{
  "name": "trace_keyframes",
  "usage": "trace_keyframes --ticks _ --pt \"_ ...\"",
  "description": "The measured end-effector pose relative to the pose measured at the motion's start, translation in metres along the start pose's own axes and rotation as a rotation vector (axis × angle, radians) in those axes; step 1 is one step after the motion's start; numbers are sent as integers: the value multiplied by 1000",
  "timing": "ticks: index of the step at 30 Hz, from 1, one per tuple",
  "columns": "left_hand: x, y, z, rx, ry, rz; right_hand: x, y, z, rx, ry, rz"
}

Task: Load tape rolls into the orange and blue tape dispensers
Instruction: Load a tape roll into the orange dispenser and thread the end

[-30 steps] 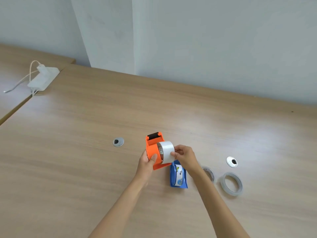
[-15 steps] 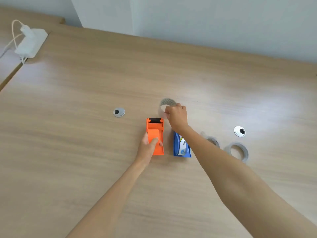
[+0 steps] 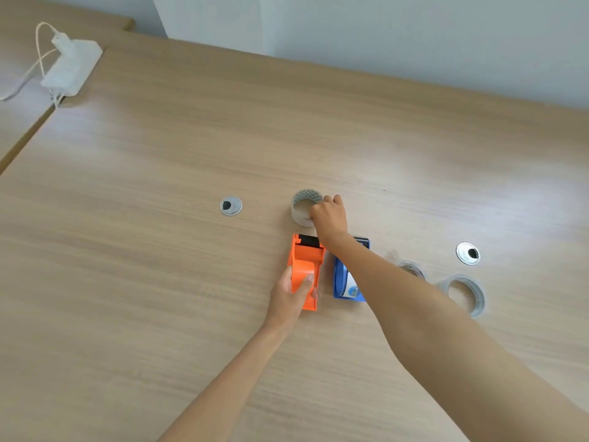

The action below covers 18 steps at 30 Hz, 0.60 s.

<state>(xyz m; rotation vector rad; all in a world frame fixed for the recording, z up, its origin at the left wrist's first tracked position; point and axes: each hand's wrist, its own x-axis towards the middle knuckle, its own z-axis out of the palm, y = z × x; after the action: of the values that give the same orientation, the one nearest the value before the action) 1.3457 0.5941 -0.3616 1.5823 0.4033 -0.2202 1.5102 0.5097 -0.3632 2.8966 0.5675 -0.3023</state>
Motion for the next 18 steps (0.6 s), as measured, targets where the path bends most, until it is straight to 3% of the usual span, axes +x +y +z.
trace_keyframes --ticks 4,7,11,13,18 --pt "3 -1 1 1 7 4 5 5 3 132 29 -9" --pt "3 -2 -1 12 14 18 -18 27 -4 421 165 25" --pt "-4 7 -4 -24 34 54 -106 78 11 816 506 440" --pt "-9 15 -5 -37 29 77 -153 95 39 838 410 557" --pt "-21 28 -1 -12 45 145 -204 96 103 614 81 491"
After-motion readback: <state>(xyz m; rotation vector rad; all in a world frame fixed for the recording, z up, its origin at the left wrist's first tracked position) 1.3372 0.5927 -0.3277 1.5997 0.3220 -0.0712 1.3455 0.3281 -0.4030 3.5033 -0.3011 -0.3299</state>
